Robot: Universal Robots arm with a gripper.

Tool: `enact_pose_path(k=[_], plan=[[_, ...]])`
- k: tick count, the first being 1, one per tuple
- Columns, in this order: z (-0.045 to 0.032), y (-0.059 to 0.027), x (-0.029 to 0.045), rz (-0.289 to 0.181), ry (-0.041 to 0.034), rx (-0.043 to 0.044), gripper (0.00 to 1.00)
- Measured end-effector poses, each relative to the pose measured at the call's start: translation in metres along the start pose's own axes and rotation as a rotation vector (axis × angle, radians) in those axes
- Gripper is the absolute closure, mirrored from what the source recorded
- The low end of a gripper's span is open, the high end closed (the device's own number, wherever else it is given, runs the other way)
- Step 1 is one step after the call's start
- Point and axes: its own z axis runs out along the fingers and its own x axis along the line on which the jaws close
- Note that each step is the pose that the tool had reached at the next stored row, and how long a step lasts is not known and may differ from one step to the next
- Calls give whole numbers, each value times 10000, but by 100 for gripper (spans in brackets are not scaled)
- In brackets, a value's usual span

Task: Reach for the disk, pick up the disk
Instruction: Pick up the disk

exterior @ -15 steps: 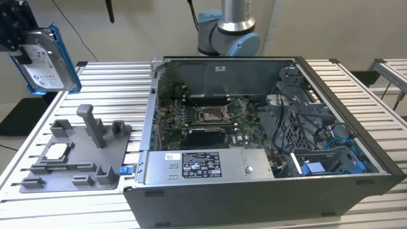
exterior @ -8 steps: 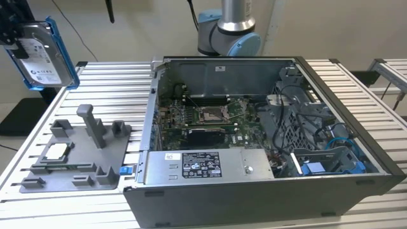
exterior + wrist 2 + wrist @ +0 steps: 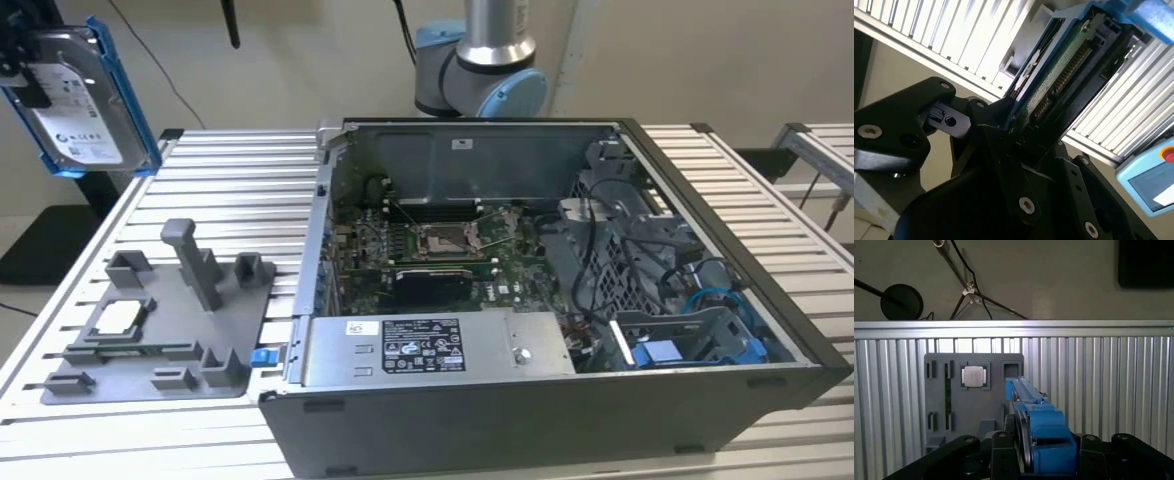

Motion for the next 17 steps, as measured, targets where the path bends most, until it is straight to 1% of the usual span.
enact_pose_path(k=[9,17], plan=[[-174,2,-13,0,0,1,100],[-292,4,-22,0,0,1,100]])
